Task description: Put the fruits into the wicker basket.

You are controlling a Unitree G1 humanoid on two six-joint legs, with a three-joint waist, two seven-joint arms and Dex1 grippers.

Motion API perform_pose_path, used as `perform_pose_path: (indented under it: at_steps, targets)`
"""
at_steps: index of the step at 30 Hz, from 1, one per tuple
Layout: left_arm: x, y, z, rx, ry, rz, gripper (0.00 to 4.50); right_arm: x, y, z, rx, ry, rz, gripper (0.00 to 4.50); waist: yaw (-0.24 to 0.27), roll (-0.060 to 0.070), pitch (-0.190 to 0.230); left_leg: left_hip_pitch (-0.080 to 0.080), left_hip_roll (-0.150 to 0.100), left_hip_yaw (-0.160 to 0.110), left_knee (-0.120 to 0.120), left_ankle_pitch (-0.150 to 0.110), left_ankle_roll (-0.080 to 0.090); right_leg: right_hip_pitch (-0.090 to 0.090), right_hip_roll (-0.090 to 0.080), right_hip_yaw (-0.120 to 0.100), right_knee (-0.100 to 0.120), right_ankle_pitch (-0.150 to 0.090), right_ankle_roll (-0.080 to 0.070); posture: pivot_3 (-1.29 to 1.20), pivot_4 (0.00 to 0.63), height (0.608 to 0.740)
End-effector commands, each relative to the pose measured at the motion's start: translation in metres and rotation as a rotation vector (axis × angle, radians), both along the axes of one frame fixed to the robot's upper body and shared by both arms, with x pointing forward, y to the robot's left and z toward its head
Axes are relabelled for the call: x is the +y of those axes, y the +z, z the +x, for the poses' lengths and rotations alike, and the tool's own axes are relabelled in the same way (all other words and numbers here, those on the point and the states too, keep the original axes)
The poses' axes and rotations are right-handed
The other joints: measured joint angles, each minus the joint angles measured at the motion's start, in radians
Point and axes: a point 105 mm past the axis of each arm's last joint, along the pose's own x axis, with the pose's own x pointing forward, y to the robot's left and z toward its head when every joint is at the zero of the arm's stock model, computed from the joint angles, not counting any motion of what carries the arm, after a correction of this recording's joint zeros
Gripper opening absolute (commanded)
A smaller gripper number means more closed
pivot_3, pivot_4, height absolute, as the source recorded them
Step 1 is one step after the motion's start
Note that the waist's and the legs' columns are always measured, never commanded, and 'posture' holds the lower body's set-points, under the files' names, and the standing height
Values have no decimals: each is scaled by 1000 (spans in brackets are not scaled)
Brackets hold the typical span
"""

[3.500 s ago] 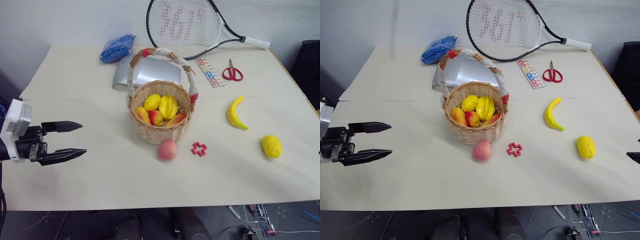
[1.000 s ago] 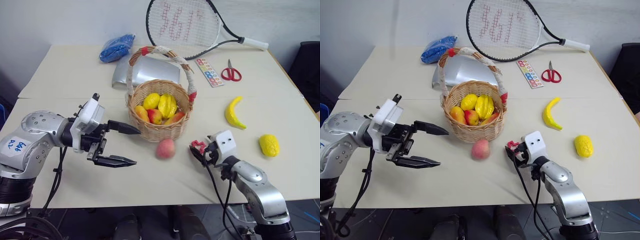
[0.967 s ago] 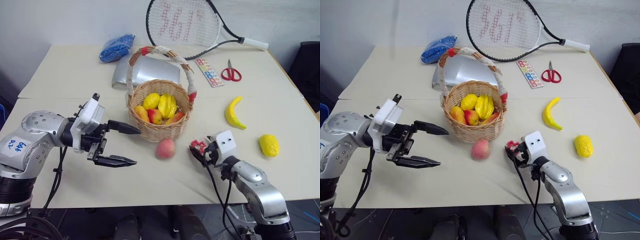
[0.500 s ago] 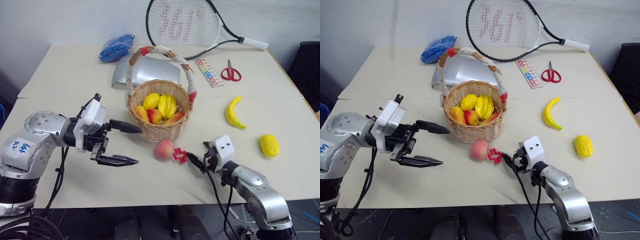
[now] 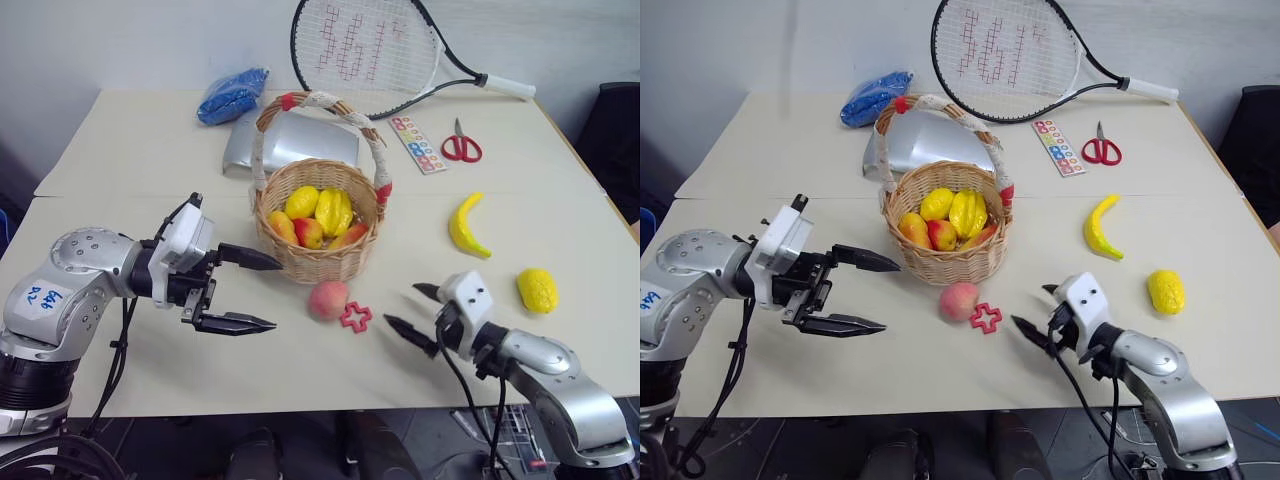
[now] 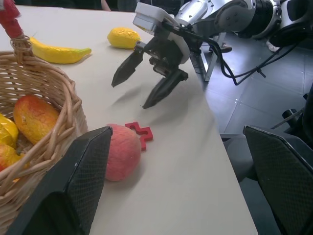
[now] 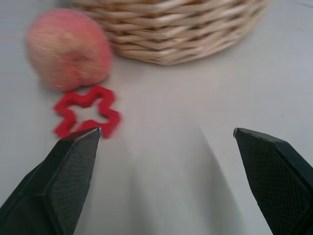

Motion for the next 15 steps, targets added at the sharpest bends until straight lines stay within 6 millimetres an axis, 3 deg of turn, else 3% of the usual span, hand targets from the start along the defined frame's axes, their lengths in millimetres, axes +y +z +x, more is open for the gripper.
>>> perform_pose_path:
  at_steps: [1, 6, 15]
  targets:
    - [2, 7, -5, -20, -10, 7, 4500, 20, 1, 3, -31, 62, 8, 4487, -1, 0, 0, 0, 0, 0, 0, 0, 0, 0, 0, 0, 0, 0, 0, 0, 150, 740]
    - [3, 7, -5, -21, -7, 15, 4500, 35, -11, 26, -29, 45, -25, 4487, 0, 0, 0, -1, 0, 0, 1, 0, 0, -1, -1, 0, 0, 0, 0, 0, 150, 740]
    - [7, 10, -3, -41, 19, 20, 4500, 38, -26, 19, 20, 132, -78, 4487, 2, -1, 0, -1, 0, 0, 1, 0, 1, 0, -1, -1, 0, 0, 0, 0, 150, 740]
